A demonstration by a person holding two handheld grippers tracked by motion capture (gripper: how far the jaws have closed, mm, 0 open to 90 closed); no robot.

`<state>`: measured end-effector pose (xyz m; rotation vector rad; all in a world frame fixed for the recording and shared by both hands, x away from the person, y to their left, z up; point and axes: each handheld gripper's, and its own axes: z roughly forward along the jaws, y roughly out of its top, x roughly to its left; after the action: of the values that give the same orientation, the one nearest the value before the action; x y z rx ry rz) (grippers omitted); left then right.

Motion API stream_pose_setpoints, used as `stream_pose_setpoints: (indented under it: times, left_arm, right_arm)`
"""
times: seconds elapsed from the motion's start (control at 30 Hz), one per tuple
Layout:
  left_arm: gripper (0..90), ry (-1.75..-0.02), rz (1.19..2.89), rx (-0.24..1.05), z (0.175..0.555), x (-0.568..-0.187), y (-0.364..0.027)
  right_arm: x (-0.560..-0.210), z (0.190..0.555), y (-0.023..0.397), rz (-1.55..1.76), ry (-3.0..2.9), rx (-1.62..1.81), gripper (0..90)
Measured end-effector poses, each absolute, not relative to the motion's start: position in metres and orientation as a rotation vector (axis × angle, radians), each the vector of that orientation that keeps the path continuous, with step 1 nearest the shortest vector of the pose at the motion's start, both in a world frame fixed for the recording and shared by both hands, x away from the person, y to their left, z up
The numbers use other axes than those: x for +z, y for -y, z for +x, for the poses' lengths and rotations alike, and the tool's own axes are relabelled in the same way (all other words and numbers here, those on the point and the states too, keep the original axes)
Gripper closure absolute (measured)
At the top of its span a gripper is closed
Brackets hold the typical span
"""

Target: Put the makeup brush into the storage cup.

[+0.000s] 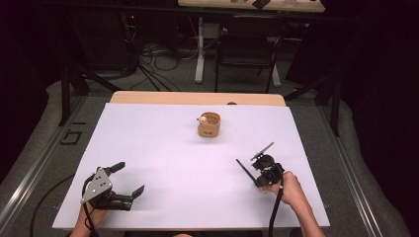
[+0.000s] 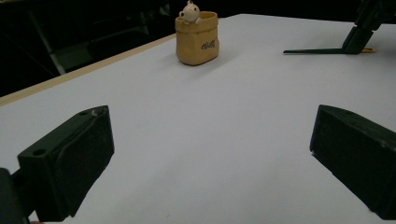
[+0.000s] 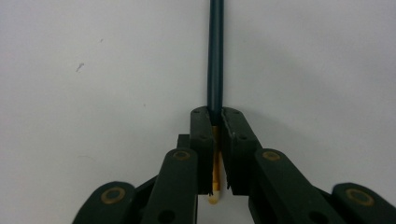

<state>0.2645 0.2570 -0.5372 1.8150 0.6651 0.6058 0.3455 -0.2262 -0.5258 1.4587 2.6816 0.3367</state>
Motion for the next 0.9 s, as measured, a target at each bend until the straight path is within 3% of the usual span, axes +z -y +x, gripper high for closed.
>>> stream_pose_setpoints:
  times: [0.9]
  left_arm:
    - [0.0,-0.671,1.821,0.598,0.266,-0.538,-0.256]
  right_arm:
    - [-0.5,0.347,0.23,1.266,-2.685,0.363,84.0]
